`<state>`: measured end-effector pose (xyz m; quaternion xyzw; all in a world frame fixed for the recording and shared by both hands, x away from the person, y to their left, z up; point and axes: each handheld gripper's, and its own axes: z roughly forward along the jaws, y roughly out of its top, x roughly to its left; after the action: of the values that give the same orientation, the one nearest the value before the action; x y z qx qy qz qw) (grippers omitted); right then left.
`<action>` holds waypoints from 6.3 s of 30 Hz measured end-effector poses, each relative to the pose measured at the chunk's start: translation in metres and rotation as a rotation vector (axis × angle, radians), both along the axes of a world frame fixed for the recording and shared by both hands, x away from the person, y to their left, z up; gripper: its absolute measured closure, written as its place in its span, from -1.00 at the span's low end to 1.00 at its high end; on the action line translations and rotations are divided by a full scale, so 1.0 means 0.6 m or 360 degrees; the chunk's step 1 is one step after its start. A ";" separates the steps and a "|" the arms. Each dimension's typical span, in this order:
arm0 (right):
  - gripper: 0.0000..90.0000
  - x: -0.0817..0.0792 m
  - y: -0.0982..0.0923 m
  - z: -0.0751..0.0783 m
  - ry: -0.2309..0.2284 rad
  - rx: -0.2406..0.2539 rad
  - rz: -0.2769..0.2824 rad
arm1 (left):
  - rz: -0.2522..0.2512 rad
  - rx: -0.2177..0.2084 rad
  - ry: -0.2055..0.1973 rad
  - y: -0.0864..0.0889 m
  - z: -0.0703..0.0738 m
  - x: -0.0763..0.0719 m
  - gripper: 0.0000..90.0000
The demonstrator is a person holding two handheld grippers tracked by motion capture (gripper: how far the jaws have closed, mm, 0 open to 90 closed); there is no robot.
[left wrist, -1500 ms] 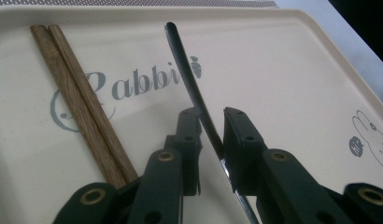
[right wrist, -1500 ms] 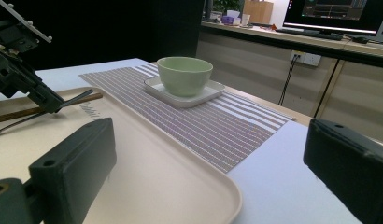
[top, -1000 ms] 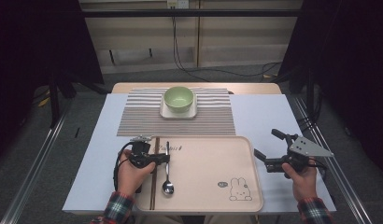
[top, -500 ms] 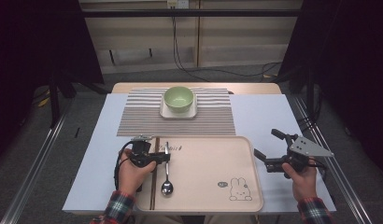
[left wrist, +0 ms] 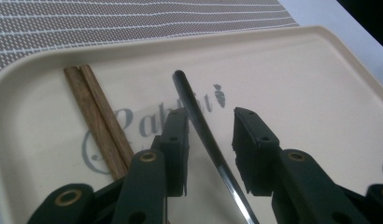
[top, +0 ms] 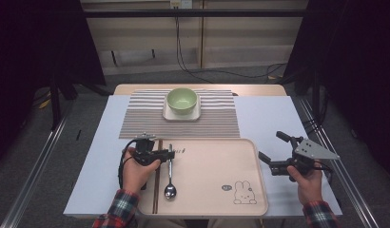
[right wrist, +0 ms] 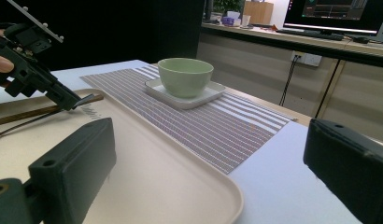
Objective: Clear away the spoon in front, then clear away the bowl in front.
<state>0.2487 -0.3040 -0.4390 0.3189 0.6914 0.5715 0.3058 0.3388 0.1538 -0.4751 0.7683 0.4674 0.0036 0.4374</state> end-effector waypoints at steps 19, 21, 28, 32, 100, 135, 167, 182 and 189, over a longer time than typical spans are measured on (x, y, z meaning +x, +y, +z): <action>-0.96 -0.001 -0.001 0.000 0.0001 -0.0001 -0.0003 | 0.0095 -0.0034 0.0002 -0.004 -0.005 0.038 0.38; -0.96 -0.001 -0.001 0.000 0.0006 -0.0001 -0.0005 | 0.0102 -0.0053 -0.0004 -0.004 -0.003 0.041 0.34; -0.96 -0.001 -0.001 0.000 0.0006 -0.0002 -0.0005 | 0.0124 -0.0051 -0.0028 -0.002 0.013 0.046 0.14; -0.96 -0.001 -0.001 0.000 0.0003 -0.0003 -0.0004 | 0.0158 -0.0052 -0.0045 -0.001 0.025 0.051 0.00; -0.96 -0.004 -0.005 0.000 -0.0003 -0.0006 0.0012 | 0.0475 0.0009 -0.0116 -0.027 0.090 0.218 -0.75; -0.96 -0.002 -0.005 -0.001 -0.0013 -0.0037 0.0019 | 0.0570 0.0070 -0.0080 -0.064 0.069 0.289 -0.68; -0.96 -0.001 -0.005 -0.001 -0.0012 -0.0040 0.0022 | 0.0701 0.0023 0.0134 -0.060 0.036 0.318 0.35; -0.96 0.000 -0.007 -0.001 -0.0007 -0.0048 0.0030 | 0.0799 0.0041 0.0215 -0.083 0.030 0.326 0.82; -0.96 -0.001 -0.008 -0.002 -0.0007 -0.0038 0.0016 | 0.0739 0.0072 0.0208 -0.082 0.048 0.321 0.82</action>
<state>0.2484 -0.3086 -0.4400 0.3104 0.6991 0.5655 0.3084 0.5313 0.1048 -0.4465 0.6485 0.6586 0.0647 0.3762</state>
